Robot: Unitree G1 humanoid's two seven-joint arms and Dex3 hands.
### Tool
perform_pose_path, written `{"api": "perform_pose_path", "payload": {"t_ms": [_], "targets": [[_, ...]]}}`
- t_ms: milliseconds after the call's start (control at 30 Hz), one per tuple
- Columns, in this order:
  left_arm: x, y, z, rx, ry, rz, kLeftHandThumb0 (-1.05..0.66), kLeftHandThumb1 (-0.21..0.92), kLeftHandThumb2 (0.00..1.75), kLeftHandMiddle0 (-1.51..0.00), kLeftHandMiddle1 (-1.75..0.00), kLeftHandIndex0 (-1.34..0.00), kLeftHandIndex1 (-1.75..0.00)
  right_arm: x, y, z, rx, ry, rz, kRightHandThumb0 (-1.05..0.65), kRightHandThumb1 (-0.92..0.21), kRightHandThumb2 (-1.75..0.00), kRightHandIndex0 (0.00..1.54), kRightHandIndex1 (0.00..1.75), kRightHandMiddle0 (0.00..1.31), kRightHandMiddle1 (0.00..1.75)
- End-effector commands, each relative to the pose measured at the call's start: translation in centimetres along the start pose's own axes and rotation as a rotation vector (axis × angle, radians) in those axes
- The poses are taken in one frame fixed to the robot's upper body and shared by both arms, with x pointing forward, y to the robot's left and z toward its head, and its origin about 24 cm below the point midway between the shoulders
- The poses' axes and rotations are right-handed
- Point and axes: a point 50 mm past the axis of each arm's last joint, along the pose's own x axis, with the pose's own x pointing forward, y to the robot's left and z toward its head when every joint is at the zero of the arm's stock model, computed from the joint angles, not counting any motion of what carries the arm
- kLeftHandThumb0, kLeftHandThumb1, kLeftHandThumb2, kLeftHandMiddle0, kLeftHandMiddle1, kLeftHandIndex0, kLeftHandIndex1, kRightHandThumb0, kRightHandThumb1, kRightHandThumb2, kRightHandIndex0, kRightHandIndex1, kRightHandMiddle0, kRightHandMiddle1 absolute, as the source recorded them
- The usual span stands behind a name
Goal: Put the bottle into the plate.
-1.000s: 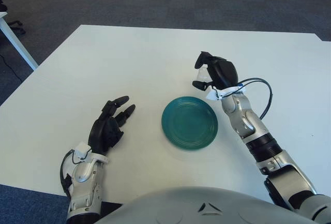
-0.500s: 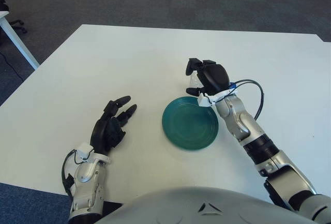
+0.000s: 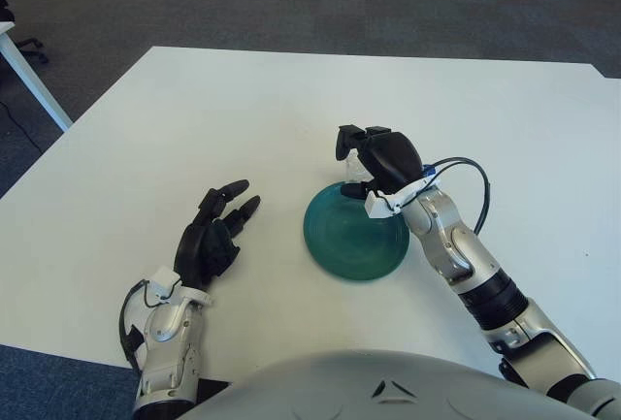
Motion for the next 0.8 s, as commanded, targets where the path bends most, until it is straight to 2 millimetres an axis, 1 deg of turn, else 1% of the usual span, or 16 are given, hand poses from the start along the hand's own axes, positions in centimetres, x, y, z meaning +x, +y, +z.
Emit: {"api": "perform_pose_path", "payload": {"t_ms": [0,67,200,333,433,567,667,767], "targets": [[-0.1,-0.1,0.1,0.01,-0.008,0.005,-0.64,0.92,0.96,-0.67,0.0,-0.26,-0.8,0.2,-0.7,1.0,-0.043,-0.065,-0.008,-0.09,-0.3,-1.2,0.95,1.75,0.82,1.75],[-0.1,-0.1,0.1,0.01,-0.008,0.005,-0.64,0.92,0.96,-0.67,0.0,-0.26,-0.8,0.1,-0.8,1.3,-0.06,-0.078,0.018,-0.1,-0.3,-1.19,0.96,1.75,0.83,1.75],[-0.1,-0.2,0.0,0.01,-0.008,0.005,-0.64,0.92,0.96,-0.67,0.0,-0.26,-0.8,0.1,-1.7,2.1,-0.104,-0.1,0.073,-0.15,-0.32,-1.14,0.98,1.75,0.83,1.75],[-0.1,-0.3,0.0,0.01,-0.008,0.005,-0.64,0.92,0.96,-0.67,0.0,-0.26,-0.8,-0.2,-1.8,1.9,-0.146,-0.148,0.079,-0.19,-0.34,-1.1,1.0,1.75,0.84,1.75],[0.0,-0.4,0.0,0.01,-0.008,0.005,-0.64,0.92,0.96,-0.67,0.0,-0.26,-0.8,-0.4,-1.7,2.0,-0.134,-0.207,0.061,-0.19,-0.34,-1.09,1.01,1.75,0.85,1.75],[0.0,-0.5,0.0,0.01,-0.009,0.005,-0.64,0.92,0.96,-0.67,0.0,-0.26,-0.8,-0.5,-1.9,2.1,-0.109,-0.249,0.042,-0.17,-0.32,-1.12,1.03,1.75,0.88,1.75],[0.0,-0.6,0.0,0.01,-0.009,0.005,-0.64,0.92,0.96,-0.67,0.0,-0.26,-0.8,-0.7,-2.1,2.2,-0.063,-0.264,0.045,-0.15,-0.3,-1.16,1.03,1.75,0.89,1.75],[0.0,-0.7,0.0,0.01,-0.01,0.004,-0.64,0.92,0.96,-0.67,0.0,-0.26,-0.8,-1.0,-2.8,2.3,0.008,-0.239,0.082,-0.14,-0.29,-1.18,1.04,1.75,0.89,1.75]]}}
